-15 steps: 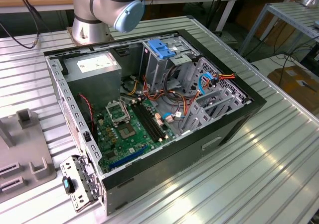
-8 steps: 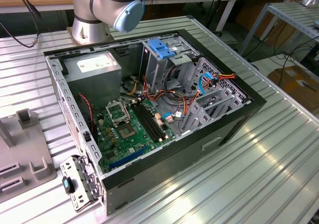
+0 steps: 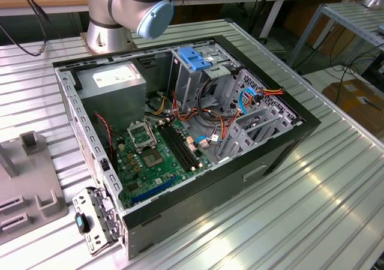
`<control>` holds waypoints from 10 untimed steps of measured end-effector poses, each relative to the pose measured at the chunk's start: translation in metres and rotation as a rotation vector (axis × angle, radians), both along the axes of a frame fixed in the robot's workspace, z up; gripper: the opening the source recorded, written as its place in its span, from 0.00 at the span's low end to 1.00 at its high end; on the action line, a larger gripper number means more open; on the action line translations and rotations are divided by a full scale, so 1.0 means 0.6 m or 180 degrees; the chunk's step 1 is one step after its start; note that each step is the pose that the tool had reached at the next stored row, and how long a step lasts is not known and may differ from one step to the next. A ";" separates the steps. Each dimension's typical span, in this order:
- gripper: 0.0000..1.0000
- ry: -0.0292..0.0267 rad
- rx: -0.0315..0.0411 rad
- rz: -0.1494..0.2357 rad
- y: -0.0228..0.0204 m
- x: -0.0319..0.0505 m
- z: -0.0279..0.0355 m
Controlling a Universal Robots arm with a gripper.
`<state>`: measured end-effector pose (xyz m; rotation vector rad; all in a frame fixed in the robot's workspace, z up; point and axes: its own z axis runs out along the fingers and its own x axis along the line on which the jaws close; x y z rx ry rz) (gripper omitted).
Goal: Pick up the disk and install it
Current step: 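Pick up the disk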
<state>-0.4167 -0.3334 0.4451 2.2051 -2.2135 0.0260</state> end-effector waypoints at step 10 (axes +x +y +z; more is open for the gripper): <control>0.35 0.0001 0.0000 0.0000 0.0000 0.000 0.002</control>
